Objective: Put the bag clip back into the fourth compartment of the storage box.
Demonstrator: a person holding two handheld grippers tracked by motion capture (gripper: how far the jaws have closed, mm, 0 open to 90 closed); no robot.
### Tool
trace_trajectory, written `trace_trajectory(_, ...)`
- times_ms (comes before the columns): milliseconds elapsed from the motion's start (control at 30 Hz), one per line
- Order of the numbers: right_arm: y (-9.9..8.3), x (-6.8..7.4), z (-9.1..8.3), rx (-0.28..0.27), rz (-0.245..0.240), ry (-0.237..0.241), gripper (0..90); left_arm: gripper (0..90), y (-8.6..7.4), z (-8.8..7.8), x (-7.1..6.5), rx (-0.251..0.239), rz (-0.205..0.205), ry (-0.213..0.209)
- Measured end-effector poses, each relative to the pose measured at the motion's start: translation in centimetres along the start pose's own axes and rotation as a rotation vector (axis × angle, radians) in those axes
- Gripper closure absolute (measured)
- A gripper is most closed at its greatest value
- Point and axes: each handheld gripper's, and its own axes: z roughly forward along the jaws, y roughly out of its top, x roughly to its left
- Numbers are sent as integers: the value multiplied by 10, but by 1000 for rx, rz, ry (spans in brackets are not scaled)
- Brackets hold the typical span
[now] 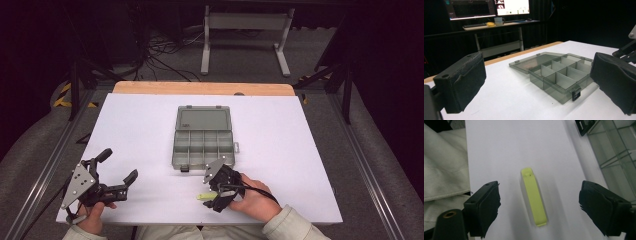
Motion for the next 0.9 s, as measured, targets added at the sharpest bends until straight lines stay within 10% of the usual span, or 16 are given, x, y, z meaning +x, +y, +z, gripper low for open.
trace_trajectory(467,2,-4,11,59,-21,5,282,8,0,1,0,-1,-2,-1)
trace_trajectory(900,2,-1,13,92,-34,28,596,8,0,0,0,-3,-3,-3)
